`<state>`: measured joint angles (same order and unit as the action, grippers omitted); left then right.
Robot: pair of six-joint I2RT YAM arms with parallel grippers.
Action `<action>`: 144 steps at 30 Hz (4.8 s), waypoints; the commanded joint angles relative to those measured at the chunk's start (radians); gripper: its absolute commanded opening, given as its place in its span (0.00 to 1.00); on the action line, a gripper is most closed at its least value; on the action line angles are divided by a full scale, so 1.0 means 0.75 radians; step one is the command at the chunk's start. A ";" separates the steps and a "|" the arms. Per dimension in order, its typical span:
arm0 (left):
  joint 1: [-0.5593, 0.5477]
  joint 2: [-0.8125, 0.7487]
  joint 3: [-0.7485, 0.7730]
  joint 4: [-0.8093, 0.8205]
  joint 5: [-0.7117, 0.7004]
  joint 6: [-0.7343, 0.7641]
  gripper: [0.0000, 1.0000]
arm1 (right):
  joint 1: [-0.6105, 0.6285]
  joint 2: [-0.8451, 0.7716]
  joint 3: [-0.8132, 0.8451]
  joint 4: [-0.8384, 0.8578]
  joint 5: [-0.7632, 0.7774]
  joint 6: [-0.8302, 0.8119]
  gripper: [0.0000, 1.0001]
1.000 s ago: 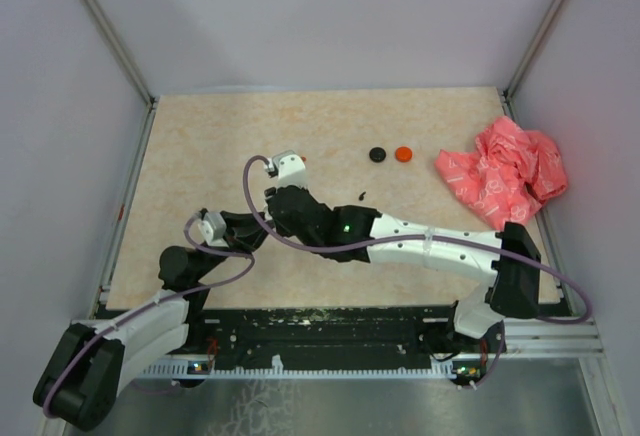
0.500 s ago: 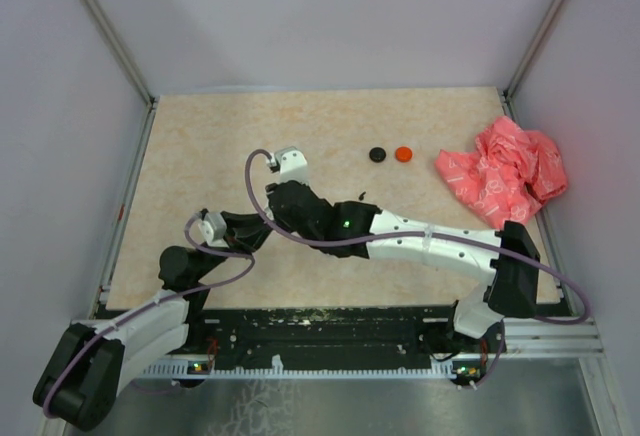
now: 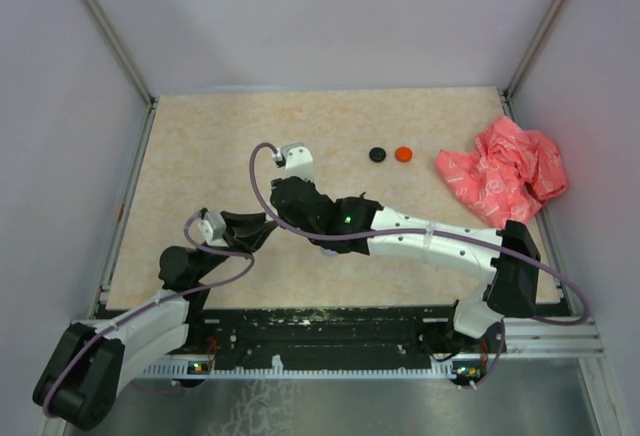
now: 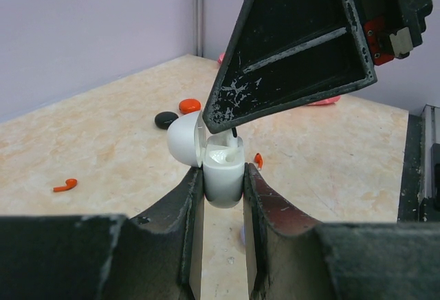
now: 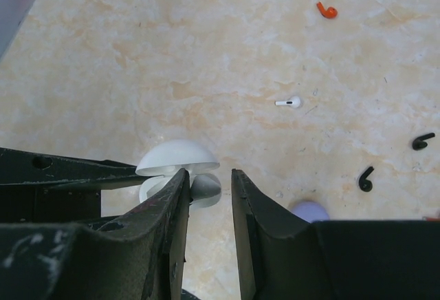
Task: Insert the wireless bluetooth earbuds into the charging case
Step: Place the earbud in the charging case, then adjust the earbud at the center of the board.
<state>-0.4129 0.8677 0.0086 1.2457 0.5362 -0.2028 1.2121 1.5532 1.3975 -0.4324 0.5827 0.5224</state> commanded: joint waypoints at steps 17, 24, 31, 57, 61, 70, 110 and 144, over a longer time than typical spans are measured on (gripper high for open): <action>0.005 0.012 -0.091 0.057 -0.088 -0.057 0.00 | -0.085 -0.112 0.006 0.087 -0.178 -0.141 0.38; 0.006 0.004 -0.093 0.041 -0.128 -0.080 0.00 | -0.118 -0.153 -0.051 0.154 -0.281 -0.177 0.38; 0.005 -0.070 -0.059 -0.228 -0.342 -0.070 0.00 | -0.298 -0.159 -0.180 0.263 -0.422 -0.220 0.40; 0.018 -0.002 0.014 -0.503 -0.598 -0.055 0.00 | -0.499 0.710 0.123 0.508 -0.422 -0.337 0.39; 0.019 -0.004 0.019 -0.502 -0.573 -0.051 0.00 | -0.498 0.787 0.203 0.443 -0.428 -0.342 0.39; 0.021 0.000 0.021 -0.495 -0.543 -0.052 0.00 | -0.480 0.788 0.199 0.300 -0.472 -0.399 0.42; 0.025 -0.041 0.022 -0.528 -0.522 -0.051 0.00 | -0.517 0.837 0.342 0.012 -0.571 -0.272 0.34; 0.029 -0.049 0.019 -0.505 -0.470 -0.039 0.00 | -0.517 0.588 0.069 0.078 -0.558 -0.304 0.11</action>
<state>-0.3969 0.8413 0.0128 0.8303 0.1596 -0.2428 0.8326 2.0781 1.4773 -0.3714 0.1707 0.3138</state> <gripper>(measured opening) 0.299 0.182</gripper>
